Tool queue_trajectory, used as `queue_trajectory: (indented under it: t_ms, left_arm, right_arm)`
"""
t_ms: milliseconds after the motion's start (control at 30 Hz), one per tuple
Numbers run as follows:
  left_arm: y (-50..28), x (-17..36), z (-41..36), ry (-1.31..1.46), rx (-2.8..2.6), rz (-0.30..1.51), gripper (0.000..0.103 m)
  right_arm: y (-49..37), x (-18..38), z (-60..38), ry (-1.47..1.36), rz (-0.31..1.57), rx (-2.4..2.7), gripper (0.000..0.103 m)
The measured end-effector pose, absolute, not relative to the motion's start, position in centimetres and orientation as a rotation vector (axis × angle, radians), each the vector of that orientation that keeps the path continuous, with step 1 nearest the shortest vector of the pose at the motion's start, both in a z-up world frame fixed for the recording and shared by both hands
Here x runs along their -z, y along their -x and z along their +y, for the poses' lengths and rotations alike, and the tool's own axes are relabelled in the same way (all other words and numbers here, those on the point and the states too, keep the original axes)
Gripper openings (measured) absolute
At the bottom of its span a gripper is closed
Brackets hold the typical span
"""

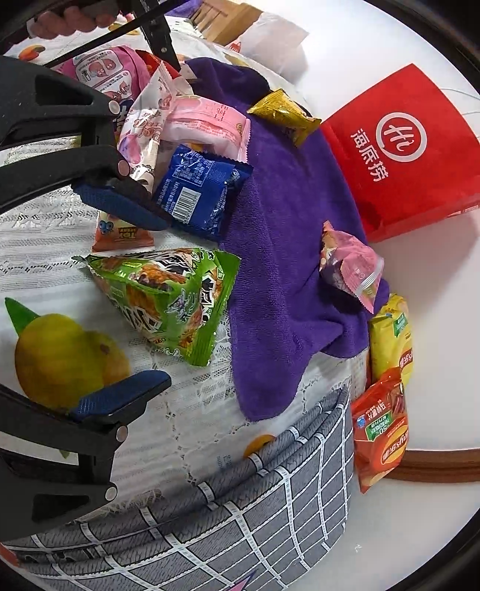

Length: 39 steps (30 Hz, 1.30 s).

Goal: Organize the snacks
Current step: 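Grasp a white wrapper with the left tool while the right tool grasps the green snack bag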

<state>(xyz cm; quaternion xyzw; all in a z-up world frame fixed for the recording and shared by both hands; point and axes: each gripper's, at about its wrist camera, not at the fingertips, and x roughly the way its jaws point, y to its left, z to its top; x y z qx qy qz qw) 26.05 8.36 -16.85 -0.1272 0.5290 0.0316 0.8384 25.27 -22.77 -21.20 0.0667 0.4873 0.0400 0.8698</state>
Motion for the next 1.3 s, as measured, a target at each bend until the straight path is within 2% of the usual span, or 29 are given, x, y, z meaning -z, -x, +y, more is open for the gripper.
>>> queue_trajectory:
  t_ms: [233,400,567,767,867,1100,1133,1300]
  left_arm:
    - [-26.5,17.5,6.9,0.198,-0.091,1.087,0.069]
    - [-27.0,17.9,5.7,0.093,-0.086,1.076,0.07]
    - [-26.6,17.6,5.5,0.089,-0.061,1.076,0.05]
    - [-25.4,16.7,6.5,0.131,-0.034,1.083,0.035]
    - [-24.4,16.1,6.8,0.133,-0.029,1.076,0.03]
    - [-22.7,14.6,7.1,0.135,-0.027,1.052,0.027]
    - [-22.5,14.2,7.3,0.139,-0.027,1.046,0.023]
    - [-21.3,12.3,7.8,0.134,-0.019,1.008,0.023]
  right_arm:
    - [-26.0,21.5,-22.1,-0.081,1.011,-0.07,0.06]
    - [-25.9,21.5,-22.0,-0.058,0.996,-0.076,0.054]
    - [-25.5,21.2,-22.4,-0.097,1.002,-0.106,0.049]
    - [-24.3,20.0,-22.5,-0.103,0.981,-0.109,0.047]
    - [-23.7,19.1,-22.7,-0.112,0.967,-0.116,0.047]
    - [-22.1,16.4,-22.7,-0.124,0.928,-0.132,0.047]
    - [-21.8,16.0,-22.7,-0.126,0.922,-0.136,0.047]
    - [-21.0,14.3,-22.5,-0.124,0.895,-0.142,0.047]
